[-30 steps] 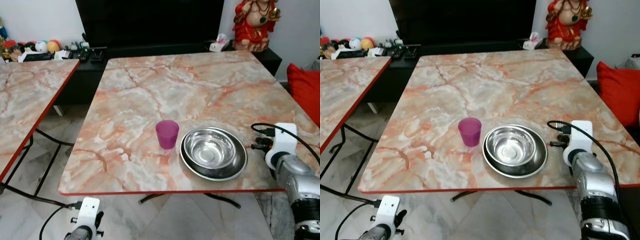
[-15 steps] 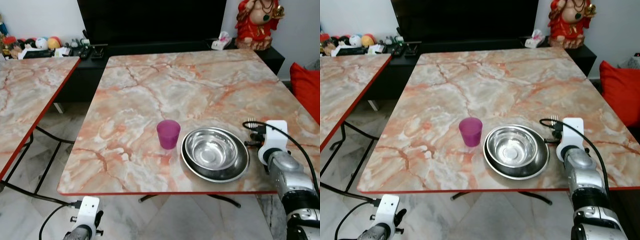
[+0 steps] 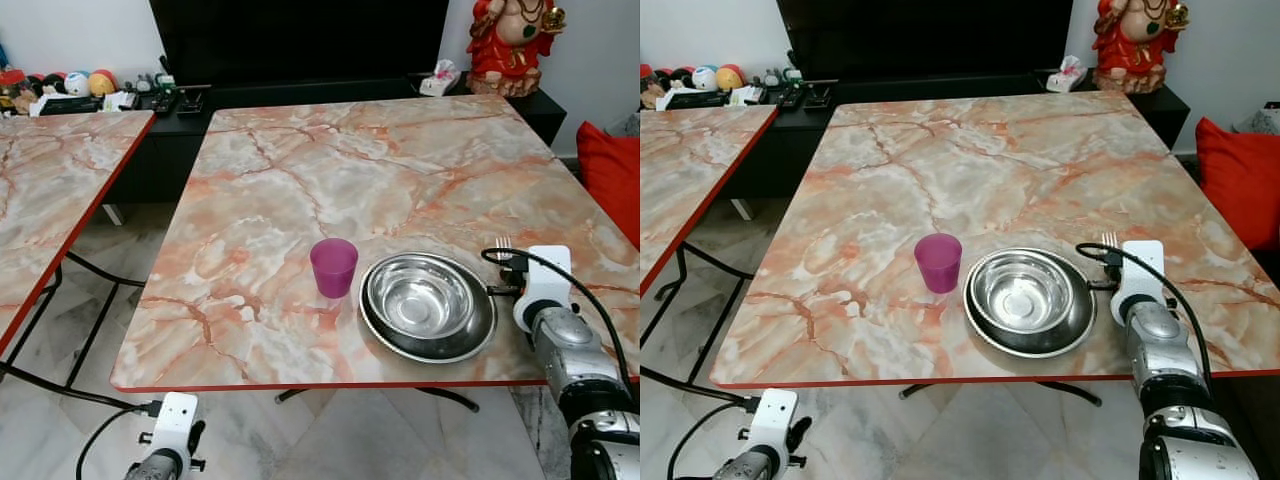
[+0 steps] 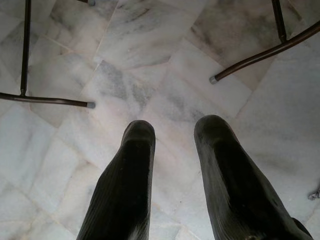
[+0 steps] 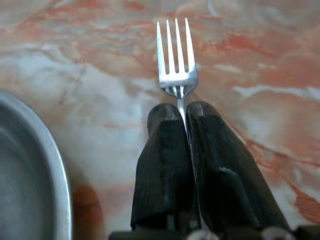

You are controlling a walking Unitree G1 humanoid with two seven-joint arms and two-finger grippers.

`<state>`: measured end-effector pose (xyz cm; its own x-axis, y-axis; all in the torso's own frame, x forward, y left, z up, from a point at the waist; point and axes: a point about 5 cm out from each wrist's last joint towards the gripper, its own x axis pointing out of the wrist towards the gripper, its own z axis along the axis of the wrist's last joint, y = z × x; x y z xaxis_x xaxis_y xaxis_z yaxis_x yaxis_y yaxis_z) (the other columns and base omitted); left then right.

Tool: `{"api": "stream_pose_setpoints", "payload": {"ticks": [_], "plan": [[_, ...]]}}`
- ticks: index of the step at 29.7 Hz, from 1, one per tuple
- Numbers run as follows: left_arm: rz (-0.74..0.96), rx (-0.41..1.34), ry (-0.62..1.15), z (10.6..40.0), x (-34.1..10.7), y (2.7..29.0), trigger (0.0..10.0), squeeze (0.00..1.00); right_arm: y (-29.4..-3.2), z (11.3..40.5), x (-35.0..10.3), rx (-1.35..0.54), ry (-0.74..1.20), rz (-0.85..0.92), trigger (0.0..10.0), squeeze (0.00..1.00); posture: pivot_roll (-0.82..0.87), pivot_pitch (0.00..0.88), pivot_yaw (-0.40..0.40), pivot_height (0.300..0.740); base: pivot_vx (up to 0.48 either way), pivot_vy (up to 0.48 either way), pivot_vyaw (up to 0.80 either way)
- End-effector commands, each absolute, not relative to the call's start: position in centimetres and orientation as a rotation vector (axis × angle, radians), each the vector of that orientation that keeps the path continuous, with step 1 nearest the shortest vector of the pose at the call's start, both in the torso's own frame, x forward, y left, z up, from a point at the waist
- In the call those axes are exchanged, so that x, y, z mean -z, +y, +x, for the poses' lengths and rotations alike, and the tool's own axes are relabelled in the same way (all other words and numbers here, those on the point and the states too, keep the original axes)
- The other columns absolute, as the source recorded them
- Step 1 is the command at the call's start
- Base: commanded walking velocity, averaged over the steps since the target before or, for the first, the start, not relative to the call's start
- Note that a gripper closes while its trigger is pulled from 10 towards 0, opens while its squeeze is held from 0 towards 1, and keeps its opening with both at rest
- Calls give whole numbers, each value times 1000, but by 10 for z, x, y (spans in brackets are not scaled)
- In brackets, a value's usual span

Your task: Setting the table

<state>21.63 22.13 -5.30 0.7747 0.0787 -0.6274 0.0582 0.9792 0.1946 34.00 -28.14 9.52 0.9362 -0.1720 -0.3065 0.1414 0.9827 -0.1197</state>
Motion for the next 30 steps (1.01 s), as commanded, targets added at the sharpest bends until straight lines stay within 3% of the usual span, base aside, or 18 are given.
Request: {"api": "stream_pose_setpoints", "payload": {"ticks": [1, 30], "plan": [[214, -8, 708, 213, 55, 224, 10000, 0, -282, 343, -99, 163, 300, -85, 10000, 0, -3, 43, 54, 740, 0, 0, 0], [221, 3, 690, 217, 53, 222, 10000, 0, -279, 342, -92, 124, 293, -83, 10000, 0, 6, 47, 56, 740, 0, 0, 0]]}}
